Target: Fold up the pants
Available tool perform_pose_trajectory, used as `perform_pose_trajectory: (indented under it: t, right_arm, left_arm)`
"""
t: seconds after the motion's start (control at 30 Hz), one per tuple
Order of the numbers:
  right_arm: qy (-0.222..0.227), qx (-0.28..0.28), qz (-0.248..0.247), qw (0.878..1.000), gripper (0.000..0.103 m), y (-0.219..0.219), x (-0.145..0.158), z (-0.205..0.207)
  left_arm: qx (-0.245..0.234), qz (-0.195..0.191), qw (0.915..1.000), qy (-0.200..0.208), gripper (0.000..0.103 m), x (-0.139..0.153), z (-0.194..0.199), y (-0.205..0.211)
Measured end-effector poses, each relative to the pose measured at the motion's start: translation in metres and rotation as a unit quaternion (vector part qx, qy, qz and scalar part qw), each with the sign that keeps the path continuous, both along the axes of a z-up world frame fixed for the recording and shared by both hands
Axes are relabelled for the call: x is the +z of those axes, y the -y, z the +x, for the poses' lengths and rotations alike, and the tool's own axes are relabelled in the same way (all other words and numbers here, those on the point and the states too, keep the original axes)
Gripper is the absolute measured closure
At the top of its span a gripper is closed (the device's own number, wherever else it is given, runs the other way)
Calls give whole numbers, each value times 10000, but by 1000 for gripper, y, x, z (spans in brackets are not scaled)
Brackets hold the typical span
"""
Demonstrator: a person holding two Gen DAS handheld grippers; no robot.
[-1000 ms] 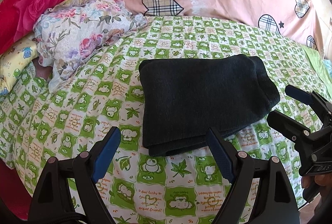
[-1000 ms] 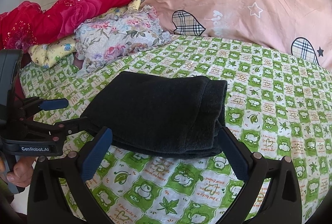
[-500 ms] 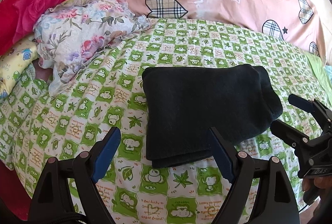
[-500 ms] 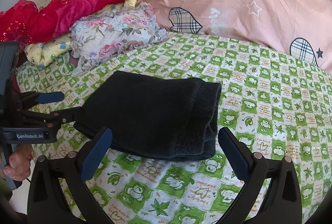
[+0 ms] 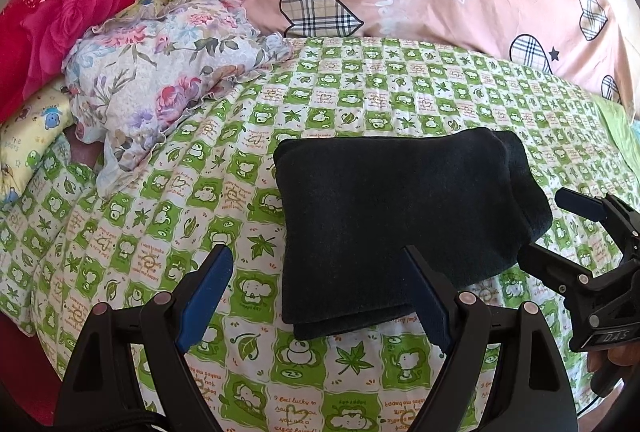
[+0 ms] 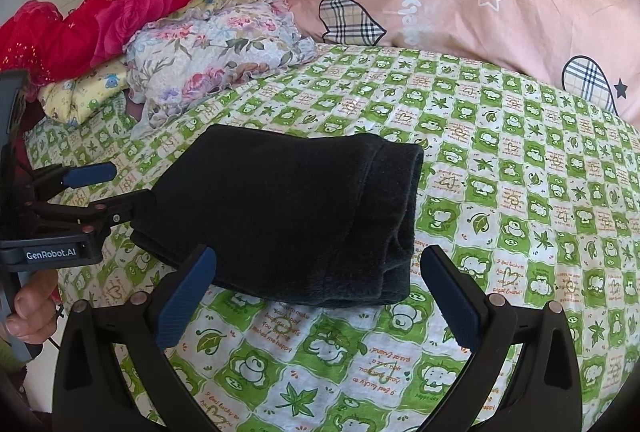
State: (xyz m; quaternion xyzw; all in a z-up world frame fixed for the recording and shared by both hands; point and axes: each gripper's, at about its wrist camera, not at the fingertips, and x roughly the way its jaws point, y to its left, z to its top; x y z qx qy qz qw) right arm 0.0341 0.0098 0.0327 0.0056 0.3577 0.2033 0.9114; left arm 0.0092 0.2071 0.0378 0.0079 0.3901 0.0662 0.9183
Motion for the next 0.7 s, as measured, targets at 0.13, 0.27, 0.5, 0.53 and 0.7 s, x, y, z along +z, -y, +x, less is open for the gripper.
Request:
perform_pose_trajectory:
  t: [0.13,0.27,0.5,0.53,0.7]
  right_arm:
    - [-12,32,3,10000,1,0,-1,1]
    - [-1,28,4,10000,1,-1,0,1]
    - [17,74,48,10000,1,-5,1,1]
    - [25,80,44,10000,1,-6,2,1]
    - [74,116,109,9998,1,-5,6,0]
  left_arm:
    - [-9,10,10000,0,18,0,0,1]
    - [-16,10,10000,-7,18,0,0,1]
    - [-60,32,10000,-45,18,0,-1,4]
    - [-63,21,10000,-58,18,0,-1,4]
    - [-60,19,9999,-136,18,0,0,5]
